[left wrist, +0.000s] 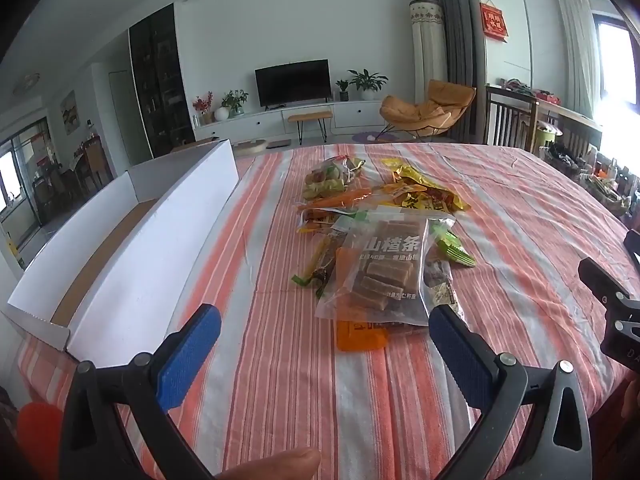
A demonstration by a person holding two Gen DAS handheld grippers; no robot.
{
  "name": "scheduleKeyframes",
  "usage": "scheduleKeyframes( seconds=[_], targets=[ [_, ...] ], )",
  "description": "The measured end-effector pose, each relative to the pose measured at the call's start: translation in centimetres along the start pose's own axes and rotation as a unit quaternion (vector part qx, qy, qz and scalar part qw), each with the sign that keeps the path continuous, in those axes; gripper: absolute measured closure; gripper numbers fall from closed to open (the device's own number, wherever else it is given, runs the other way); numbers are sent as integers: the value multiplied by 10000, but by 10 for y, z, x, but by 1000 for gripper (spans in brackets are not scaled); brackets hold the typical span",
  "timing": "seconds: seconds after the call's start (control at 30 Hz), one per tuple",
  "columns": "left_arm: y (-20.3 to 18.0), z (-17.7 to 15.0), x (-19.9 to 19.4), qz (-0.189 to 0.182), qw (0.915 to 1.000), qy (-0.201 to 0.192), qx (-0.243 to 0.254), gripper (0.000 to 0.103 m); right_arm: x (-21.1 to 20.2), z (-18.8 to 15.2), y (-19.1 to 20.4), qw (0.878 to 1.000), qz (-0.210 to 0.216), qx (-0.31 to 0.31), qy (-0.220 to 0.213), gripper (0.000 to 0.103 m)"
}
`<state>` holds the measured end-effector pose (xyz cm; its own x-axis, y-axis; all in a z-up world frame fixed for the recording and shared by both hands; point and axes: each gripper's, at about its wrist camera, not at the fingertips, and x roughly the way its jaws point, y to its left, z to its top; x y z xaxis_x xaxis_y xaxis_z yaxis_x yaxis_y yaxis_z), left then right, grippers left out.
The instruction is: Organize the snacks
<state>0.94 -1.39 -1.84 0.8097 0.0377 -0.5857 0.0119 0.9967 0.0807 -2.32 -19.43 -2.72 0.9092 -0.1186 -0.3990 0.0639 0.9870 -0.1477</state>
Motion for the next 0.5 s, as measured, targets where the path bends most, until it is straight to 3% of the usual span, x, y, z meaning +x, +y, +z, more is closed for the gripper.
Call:
scheduleKeyframes(
  seconds=[0.5],
  targets=[
    [4, -2, 6, 8, 10000, 59, -49, 0, -3, 2, 5, 9999, -3, -99, -124, 1]
  ],
)
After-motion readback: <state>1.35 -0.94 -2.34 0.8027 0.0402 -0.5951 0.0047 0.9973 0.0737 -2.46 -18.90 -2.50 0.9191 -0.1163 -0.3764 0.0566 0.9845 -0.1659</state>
